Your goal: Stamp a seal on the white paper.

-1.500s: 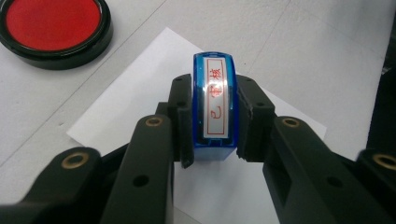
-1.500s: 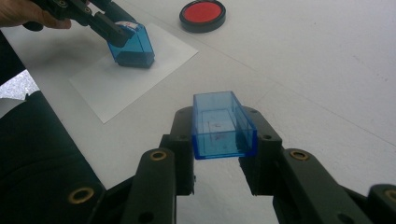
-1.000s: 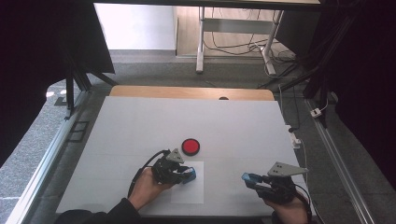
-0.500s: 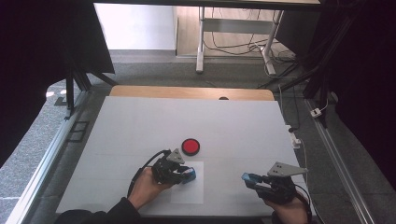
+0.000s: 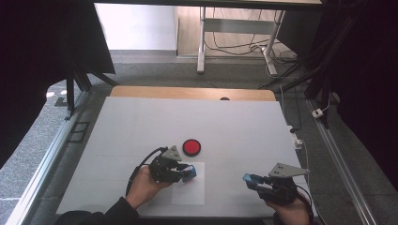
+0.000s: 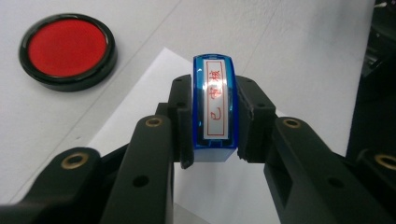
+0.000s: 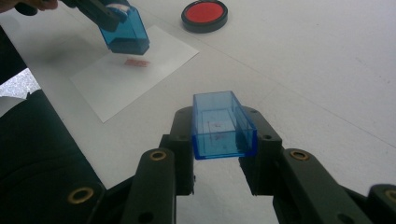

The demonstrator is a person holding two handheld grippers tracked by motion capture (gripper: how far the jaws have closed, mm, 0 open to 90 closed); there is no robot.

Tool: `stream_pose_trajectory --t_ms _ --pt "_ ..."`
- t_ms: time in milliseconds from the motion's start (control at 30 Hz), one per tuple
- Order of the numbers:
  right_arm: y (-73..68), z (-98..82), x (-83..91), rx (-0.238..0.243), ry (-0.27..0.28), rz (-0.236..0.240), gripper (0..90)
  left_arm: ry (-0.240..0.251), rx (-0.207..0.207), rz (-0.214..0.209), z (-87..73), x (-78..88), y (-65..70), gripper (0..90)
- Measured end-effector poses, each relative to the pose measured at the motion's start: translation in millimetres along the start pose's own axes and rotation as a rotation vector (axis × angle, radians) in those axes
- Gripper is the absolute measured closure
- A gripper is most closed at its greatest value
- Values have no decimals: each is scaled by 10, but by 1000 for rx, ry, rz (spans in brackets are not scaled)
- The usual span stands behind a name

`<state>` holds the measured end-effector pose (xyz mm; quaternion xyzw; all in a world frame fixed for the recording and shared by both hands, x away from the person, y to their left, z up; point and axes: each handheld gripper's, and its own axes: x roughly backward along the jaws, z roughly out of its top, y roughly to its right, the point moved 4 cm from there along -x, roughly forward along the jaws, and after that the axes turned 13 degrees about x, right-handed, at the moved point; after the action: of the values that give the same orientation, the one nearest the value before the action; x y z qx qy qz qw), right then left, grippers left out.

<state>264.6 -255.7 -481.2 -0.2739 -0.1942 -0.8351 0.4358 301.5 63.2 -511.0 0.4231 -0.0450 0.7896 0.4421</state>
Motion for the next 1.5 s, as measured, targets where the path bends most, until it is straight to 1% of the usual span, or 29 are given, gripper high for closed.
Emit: stream_pose_trajectory --t_ms 100,267,433,633,833,1033,1233,1500 --pt "1 0 -1 1 0 1 687 17 2 -7 22 68 -17 705" --pt "1 0 -2 0 -1 1 687 51 8 -33 61 178 -34 705" --pt "1 0 -4 -1 -2 4 687 80 -9 -49 92 276 -39 705" --pt "0 1 -5 -2 -3 5 687 120 -9 -84 131 392 -45 705" --pt "1 1 -7 -5 -2 10 687 152 -33 -112 165 505 -35 706" --pt "1 1 -7 -5 0 13 688 192 -48 -160 193 618 -16 706" --pt "-1 4 -5 2 -3 9 688 213 -75 -191 208 693 18 706" --pt "2 5 -3 -7 -2 17 688 218 -91 -203 213 730 26 706"
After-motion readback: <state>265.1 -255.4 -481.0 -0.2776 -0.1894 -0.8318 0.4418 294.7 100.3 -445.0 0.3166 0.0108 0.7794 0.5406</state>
